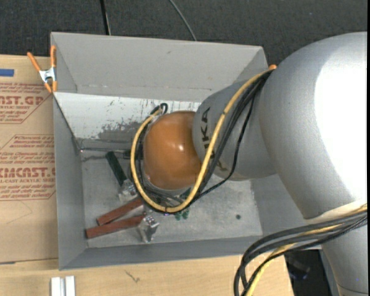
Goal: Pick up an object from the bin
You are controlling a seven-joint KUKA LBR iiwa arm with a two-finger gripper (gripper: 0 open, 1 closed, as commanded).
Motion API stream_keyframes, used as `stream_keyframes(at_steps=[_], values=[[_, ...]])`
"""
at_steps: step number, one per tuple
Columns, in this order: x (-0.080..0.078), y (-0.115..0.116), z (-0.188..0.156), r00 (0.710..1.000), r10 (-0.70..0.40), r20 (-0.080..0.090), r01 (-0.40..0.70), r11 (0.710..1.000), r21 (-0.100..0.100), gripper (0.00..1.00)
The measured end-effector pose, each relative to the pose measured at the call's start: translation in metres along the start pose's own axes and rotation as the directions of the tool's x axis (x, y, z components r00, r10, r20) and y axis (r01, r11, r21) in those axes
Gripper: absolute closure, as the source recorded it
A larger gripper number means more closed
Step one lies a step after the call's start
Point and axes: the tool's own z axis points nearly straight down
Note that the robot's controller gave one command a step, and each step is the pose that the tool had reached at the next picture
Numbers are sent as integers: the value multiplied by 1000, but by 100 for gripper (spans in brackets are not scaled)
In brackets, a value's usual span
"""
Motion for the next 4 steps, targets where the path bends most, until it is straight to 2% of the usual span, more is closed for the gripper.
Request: stream_keyframes(at_steps=[1, 3, 4], values=[[4, 0, -5, 1000, -4, 17, 4, 1000, -1, 100], [5, 0, -7, 1000, -4, 13, 4, 1000, -1, 100], [8, 0, -18, 1000, -4, -8, 4, 1000, -1, 100]])
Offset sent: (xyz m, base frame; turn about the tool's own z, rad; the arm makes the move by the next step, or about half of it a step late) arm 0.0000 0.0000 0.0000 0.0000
